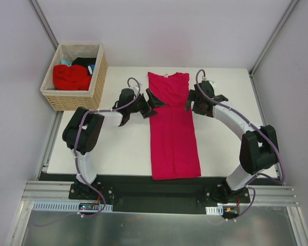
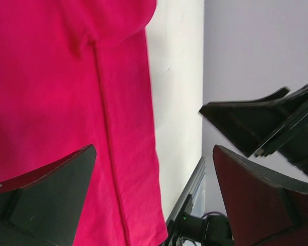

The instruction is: Fold and stack the t-shirts

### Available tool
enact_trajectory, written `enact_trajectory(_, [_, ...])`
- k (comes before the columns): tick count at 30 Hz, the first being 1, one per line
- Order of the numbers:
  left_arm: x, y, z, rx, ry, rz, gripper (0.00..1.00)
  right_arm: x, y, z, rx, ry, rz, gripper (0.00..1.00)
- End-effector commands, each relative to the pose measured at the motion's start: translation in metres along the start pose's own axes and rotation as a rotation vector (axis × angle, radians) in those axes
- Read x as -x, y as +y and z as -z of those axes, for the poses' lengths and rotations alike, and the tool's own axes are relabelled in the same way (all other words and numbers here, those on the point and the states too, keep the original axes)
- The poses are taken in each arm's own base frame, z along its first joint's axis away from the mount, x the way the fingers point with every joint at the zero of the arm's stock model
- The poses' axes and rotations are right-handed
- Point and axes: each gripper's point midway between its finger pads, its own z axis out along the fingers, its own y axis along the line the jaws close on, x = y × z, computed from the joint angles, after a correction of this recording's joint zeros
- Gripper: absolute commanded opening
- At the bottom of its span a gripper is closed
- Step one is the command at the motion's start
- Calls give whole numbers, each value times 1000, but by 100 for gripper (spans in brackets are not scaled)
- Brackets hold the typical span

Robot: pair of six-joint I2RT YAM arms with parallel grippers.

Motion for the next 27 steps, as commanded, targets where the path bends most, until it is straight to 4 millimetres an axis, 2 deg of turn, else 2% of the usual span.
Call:
enact_trajectory(1, [20,-30,-27,-125,-2,-49,98,1,2,-2,23,-7,12,96])
enact_trajectory(3, [26,-32,-34,-130,-6,-45,97,1,1,-3,24,-1,12,96])
enact_trajectory(8, [28,2,-48,-36,-1,-7,97,2,1,-4,38,0,-7,97])
enact_trajectory(16, [39,41,-57,76,-16,48,97,1,4,-4,55,9,-18,96])
enact_trajectory(18, [44,43,-60,81,-20,45,97,1,3,-3,57,7,-21,96])
enact_trajectory(19, [45,52,-61,104,-15,56,97,1,2,-3,56,7,-23,96])
enact_trajectory(21, [53,50,-64,94,-18,51,97,3,3,0,62,-2,-25,96])
enact_trajectory(26, [63,60,-75,111,-13,52,97,4,2,3,69,-15,-30,96])
enact_trajectory(27, [69,55,-77,101,-20,43,97,4,1,4,68,-15,-31,96])
